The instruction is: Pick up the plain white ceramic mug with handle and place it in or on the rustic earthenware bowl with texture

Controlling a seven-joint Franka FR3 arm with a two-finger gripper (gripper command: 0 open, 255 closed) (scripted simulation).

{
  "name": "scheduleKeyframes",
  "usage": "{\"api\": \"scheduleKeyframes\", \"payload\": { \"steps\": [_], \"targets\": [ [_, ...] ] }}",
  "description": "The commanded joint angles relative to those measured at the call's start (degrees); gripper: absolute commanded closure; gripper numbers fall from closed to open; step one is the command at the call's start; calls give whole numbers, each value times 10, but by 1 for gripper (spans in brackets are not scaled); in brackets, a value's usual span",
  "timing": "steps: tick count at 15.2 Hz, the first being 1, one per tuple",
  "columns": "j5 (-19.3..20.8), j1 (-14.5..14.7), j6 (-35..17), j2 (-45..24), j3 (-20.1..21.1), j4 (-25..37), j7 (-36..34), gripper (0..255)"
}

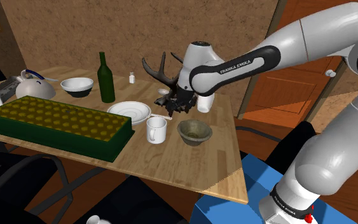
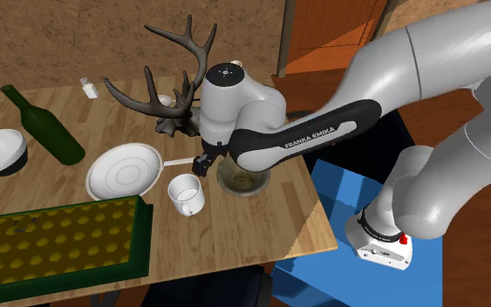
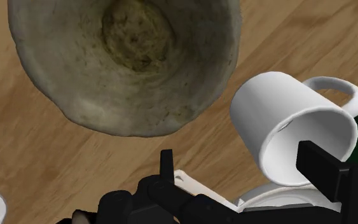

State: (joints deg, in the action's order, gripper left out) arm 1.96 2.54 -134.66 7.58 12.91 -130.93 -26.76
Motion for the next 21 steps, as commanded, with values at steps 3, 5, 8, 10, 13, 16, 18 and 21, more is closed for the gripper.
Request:
{"api": "scheduleKeyframes", "payload": {
  "steps": [3, 5, 8, 10, 13, 16, 18, 21],
  "targets": [
    [43, 7, -36, -89, 18, 53, -52, 0],
    [59, 11, -44, -117, 20, 73, -68, 0],
    [69, 12, -64, -135, 18, 70, -75, 0],
    [75, 12, -76, -148, 16, 70, -79, 0],
    [84, 13, -92, -164, 14, 69, -86, 0],
    [84, 13, -92, -164, 14, 69, -86, 0],
    [84, 13, -92, -164, 14, 69, -86, 0],
    [84, 13, -92, -164, 14, 69, -86, 255]
  ]
}}
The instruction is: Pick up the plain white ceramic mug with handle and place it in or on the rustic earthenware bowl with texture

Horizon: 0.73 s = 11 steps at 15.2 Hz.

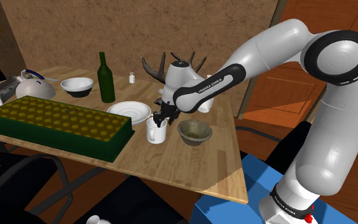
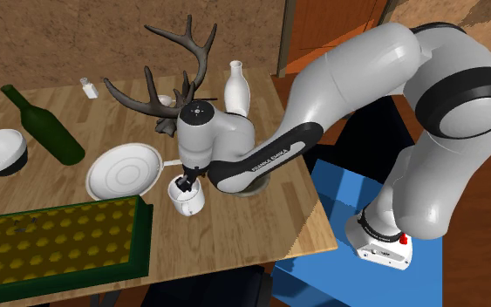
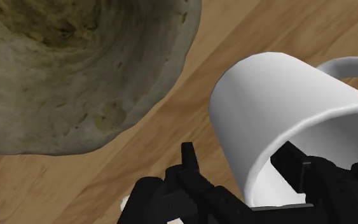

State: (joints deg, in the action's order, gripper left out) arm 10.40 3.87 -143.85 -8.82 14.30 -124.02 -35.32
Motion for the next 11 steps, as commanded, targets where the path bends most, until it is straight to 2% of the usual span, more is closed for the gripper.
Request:
{"api": "scheduleKeyframes", "payload": {
  "steps": [1, 9, 11],
  "targets": [
    [0, 0, 0, 0, 0, 0, 0, 255],
    [0, 0, 0, 0, 0, 0, 0, 255],
    [-6, -1, 14, 10, 2, 5, 5, 255]
  ]
}}
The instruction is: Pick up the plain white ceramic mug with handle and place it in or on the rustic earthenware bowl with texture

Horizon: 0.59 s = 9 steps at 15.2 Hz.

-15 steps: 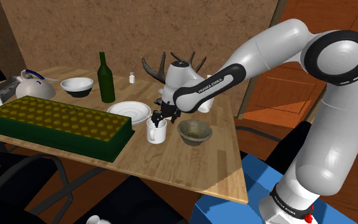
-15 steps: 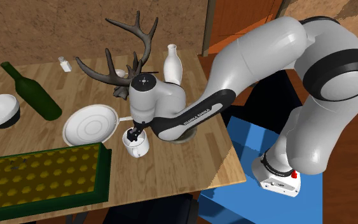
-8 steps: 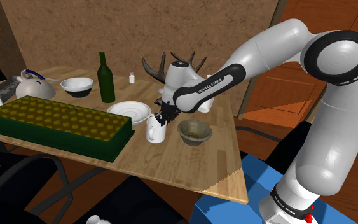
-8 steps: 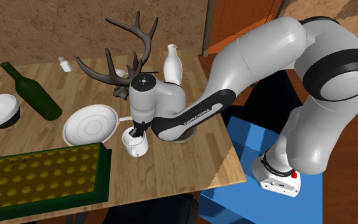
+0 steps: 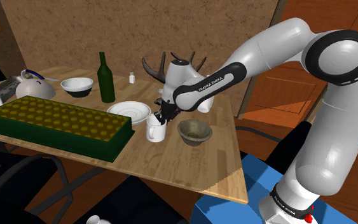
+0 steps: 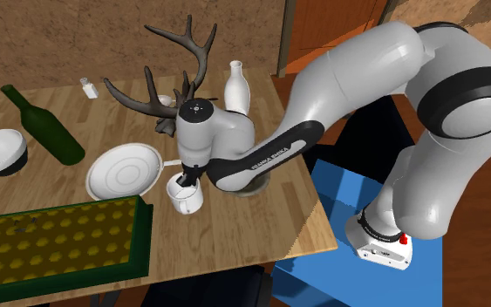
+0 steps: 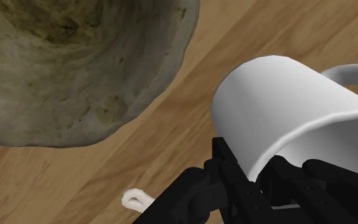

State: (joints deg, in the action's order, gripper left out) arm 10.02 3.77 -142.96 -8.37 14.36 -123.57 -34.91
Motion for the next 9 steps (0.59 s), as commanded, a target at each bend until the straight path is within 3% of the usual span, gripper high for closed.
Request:
{"api": "scheduleKeyframes", "payload": {
  "steps": [1, 9],
  "targets": [
    [-6, 0, 12, 10, 2, 3, 4, 255],
    [-27, -2, 68, 43, 5, 28, 21, 255]
  ]
}}
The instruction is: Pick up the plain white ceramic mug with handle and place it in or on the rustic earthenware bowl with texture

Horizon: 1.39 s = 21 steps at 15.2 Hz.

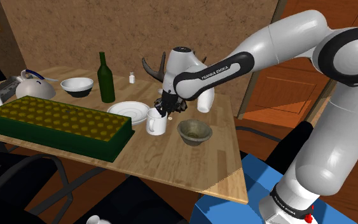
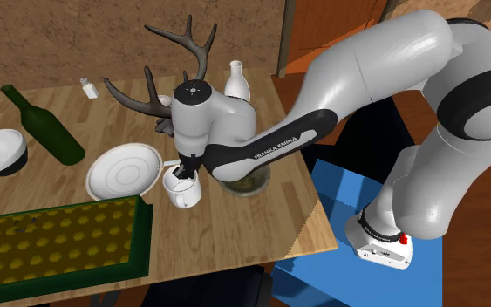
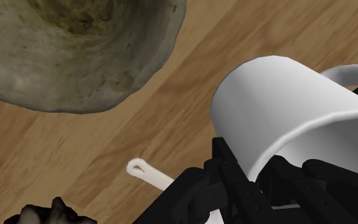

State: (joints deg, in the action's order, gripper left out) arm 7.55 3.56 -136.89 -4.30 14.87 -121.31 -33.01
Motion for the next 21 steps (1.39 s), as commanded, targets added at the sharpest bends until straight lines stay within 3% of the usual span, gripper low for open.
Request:
{"api": "scheduleKeyframes", "payload": {
  "steps": [1, 21],
  "targets": [
    [-4, 0, 15, 6, 0, 10, 4, 255],
    [-31, -1, 162, 54, 1, 111, 30, 255]
  ]
}}
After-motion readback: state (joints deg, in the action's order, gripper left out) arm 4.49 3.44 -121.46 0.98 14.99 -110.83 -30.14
